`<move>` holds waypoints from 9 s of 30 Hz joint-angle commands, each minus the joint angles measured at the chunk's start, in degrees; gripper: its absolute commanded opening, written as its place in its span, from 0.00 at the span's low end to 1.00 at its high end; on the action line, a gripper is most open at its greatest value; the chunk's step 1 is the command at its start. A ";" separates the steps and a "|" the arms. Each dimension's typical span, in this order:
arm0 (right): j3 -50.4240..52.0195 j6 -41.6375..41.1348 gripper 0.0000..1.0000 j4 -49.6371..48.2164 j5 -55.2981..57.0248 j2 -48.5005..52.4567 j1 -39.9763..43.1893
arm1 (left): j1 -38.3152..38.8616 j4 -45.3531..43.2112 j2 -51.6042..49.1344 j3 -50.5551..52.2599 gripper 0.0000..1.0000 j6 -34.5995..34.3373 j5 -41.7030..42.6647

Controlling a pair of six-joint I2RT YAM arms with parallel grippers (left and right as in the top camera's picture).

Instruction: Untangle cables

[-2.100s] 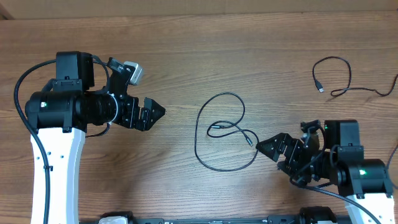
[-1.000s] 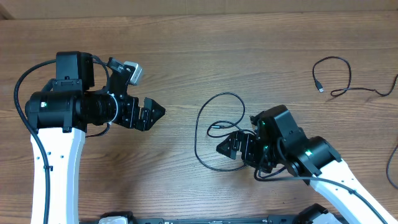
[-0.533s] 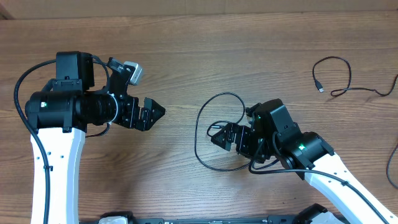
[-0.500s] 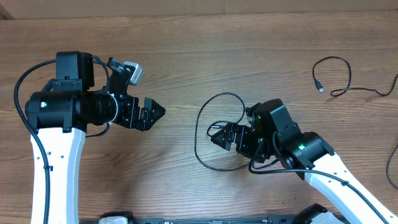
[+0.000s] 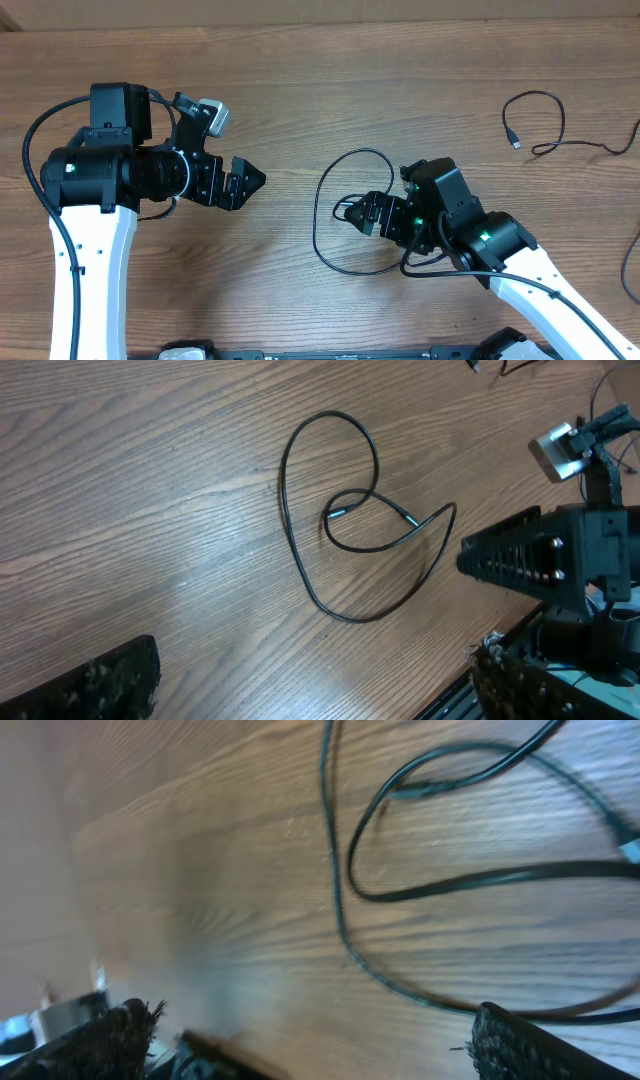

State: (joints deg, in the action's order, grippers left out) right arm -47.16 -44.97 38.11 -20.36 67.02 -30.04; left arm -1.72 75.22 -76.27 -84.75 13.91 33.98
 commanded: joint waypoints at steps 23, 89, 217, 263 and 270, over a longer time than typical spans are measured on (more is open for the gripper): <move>0.09 16.22 1.00 -0.15 20.74 10.14 -0.17 | -0.17 -0.11 0.63 -0.85 0.99 1.09 0.02; -24.52 -49.79 0.68 15.13 17.18 39.63 0.92 | -0.17 -0.11 0.63 -0.85 0.99 1.09 0.02; -31.23 8.87 0.04 -14.71 5.01 31.65 23.89 | -0.17 -0.22 0.63 -0.85 1.00 1.09 0.02; -38.45 44.00 0.94 17.51 10.93 28.74 31.89 | -0.17 -0.24 0.63 -0.85 0.99 1.09 0.02; -29.83 43.08 0.98 7.85 11.96 33.81 31.89 | -0.17 -0.24 0.63 -0.85 0.99 1.09 0.02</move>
State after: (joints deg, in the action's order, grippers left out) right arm -79.81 -4.99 48.56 -7.90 98.41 1.65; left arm -1.72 75.18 -76.27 -84.75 13.91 33.98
